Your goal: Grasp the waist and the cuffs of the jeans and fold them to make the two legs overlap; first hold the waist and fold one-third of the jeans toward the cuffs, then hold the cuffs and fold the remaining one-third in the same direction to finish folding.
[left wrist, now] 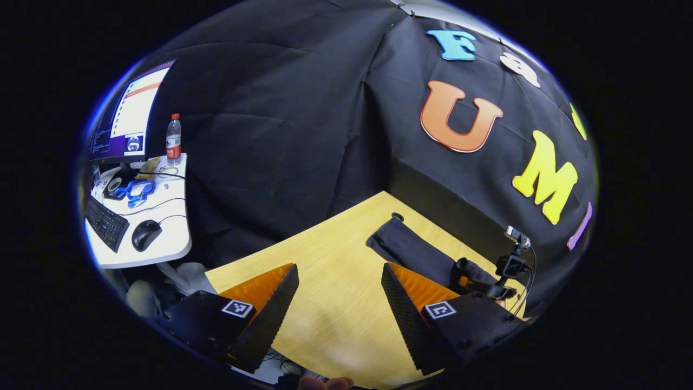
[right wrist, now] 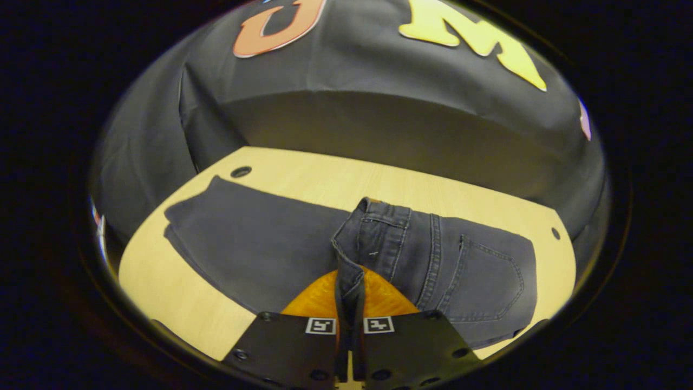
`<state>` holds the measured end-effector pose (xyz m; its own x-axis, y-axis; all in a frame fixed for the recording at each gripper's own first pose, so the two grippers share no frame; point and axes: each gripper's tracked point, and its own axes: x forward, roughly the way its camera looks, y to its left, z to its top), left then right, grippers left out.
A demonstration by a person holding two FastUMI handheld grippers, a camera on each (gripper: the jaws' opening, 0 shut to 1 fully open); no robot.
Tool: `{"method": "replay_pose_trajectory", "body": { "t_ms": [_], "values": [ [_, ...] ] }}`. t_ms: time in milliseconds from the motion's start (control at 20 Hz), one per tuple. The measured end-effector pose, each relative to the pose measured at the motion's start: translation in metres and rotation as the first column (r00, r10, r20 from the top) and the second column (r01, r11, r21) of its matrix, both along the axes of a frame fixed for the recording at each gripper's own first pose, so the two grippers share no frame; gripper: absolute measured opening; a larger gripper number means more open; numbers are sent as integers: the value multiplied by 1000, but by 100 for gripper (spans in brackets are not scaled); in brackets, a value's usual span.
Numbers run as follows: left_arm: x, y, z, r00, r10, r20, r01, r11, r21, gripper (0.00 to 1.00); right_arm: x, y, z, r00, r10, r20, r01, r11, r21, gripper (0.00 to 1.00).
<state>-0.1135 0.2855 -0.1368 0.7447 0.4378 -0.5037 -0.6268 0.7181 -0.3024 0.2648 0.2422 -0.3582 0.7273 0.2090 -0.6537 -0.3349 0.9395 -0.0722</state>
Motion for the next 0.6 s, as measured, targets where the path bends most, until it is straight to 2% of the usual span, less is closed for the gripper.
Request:
{"method": "replay_pose_trajectory", "body": {
  "t_ms": [100,200,250,300,350,400,450,550,600],
  "values": [
    [19,-1,-2,1000,-15,1,15,1000,-8,100,-6,6,2,999,33,-32,-32,998,55,16],
    [38,-3,-3,999,-34,12,34,999,-10,99,-20,8,16,997,52,-57,-45,992,115,39],
    [47,-5,-3,999,-40,14,41,999,-15,99,-29,4,26,996,55,-69,-45,989,141,53],
    [57,-7,-7,999,-50,13,51,998,-33,99,-39,-4,38,995,57,-82,-44,986,160,68],
    [67,-10,-12,998,-59,13,60,996,-59,99,-48,-16,51,994,64,-89,-49,985,163,78],
    [80,-15,-19,997,-72,14,73,992,-100,99,-58,-27,64,992,87,-91,-71,983,168,84],
    [93,-21,-30,997,-79,18,81,982,-172,99,-67,-40,80,991,106,-87,-89,981,175,84],
    [122,-31,-48,997,-65,43,76,934,-348,98,-89,-68,113,988,130,-79,-113,976,188,88],
    [136,-36,-59,998,-40,51,57,906,-420,98,-101,-81,128,988,139,-72,-122,972,203,94]
  ]
}}
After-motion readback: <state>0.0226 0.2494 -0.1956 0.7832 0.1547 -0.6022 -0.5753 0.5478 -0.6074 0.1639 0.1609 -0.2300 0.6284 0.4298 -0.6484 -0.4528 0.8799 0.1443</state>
